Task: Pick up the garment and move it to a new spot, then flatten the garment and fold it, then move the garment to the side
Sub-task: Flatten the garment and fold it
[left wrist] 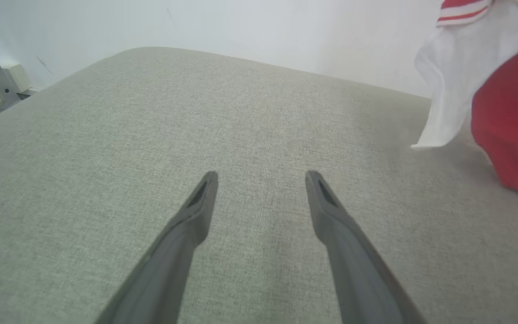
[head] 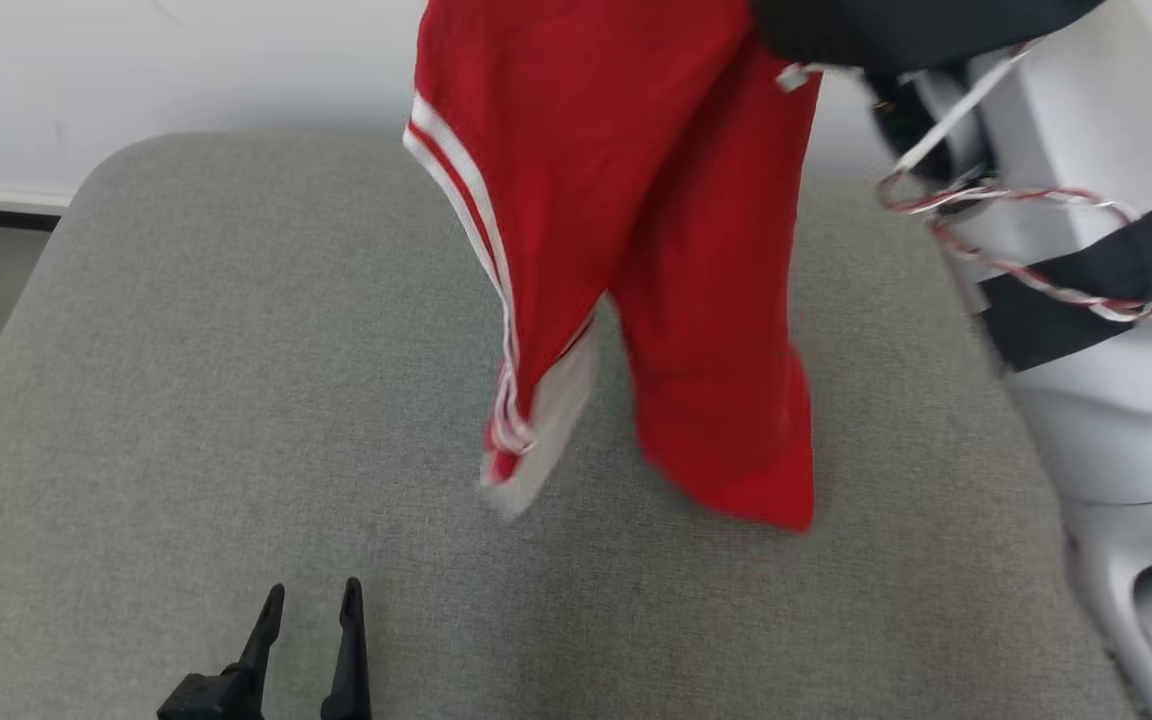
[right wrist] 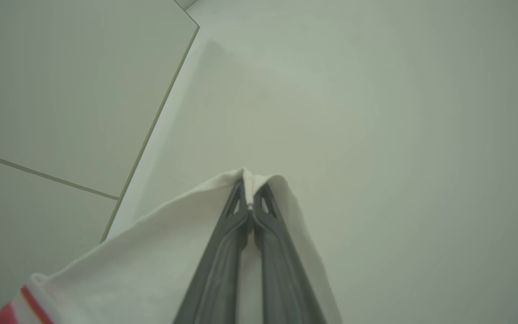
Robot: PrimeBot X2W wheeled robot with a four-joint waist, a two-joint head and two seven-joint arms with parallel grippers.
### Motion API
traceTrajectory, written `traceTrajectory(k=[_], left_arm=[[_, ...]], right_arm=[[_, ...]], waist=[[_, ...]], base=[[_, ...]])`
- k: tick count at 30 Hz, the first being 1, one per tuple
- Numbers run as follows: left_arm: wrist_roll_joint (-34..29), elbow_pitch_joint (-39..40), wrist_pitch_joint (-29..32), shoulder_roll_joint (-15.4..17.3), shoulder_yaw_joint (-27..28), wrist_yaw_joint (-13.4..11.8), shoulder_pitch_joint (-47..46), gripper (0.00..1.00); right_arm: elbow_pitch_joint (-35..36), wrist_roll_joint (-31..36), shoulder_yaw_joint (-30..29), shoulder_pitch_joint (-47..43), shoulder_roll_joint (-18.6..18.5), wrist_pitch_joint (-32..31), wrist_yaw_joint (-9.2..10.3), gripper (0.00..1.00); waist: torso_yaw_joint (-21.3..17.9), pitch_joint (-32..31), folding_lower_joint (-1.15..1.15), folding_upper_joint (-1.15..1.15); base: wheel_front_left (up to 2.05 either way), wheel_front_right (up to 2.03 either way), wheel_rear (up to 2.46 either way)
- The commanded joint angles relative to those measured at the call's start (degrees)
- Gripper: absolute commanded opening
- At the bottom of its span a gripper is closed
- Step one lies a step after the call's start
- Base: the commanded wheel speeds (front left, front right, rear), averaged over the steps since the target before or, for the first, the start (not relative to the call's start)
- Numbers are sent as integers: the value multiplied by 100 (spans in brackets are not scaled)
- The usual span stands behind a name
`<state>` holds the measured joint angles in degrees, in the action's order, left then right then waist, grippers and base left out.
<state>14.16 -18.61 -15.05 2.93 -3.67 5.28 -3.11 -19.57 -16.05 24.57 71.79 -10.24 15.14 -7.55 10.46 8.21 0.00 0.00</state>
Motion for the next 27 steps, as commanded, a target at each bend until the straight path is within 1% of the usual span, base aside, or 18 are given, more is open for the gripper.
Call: traceTrajectory(k=[1,4,8,10,11,12,13,16,20,24,27], left_arm=[[30,6,-18,-7,-17,-16,54,100],[92,35,-18,-5,-70,-25,-12,100],[67,32,-17,-7,-180,-11,-144,100],[26,43,-17,-5,-239,2,-220,100],[10,49,-18,-5,-265,9,-247,100],[6,56,-17,-6,-281,13,-280,100],[-10,71,-17,-5,-293,6,-308,100],[-49,87,-18,-5,-307,13,-345,100],[-75,89,-17,-5,-287,4,-397,100],[-96,67,-18,-5,-264,-9,-418,100],[-78,57,-17,-6,-276,-12,-414,100]], right_arm=[[-52,-22,-33,0,-106,-6,15,0],[-406,73,-219,-99,-588,-5,15,0],[-1407,237,-694,-382,-1371,-6,15,0],[-2043,290,-1019,-530,-1657,-6,15,0],[-2424,305,-1198,-603,-1747,-40,15,25],[-2775,326,-1357,-671,-1825,-88,15,69],[-3109,378,-1522,-722,-1893,-149,15,100],[-3846,534,-1894,-849,-1997,-178,15,100],[-4342,683,-2304,-1057,-1893,-51,15,100],[-4321,827,-2435,-1267,-1601,9,15,100],[-4015,873,-2376,-1456,-1381,6,15,100]], waist=[[62,71,0,0],[102,198,0,0],[187,404,0,0],[236,507,0,0],[255,551,0,0],[269,600,0,0],[278,639,0,0],[273,748,0,0],[210,808,0,0],[96,792,0,0],[30,762,0,0]], base=[[0,0,0],[0,0,0],[0,0,0],[0,0,0],[0,0,0],[0,0,0],[0,0,0],[0,0,0],[0,0,0],[0,0,0],[0,0,0]])
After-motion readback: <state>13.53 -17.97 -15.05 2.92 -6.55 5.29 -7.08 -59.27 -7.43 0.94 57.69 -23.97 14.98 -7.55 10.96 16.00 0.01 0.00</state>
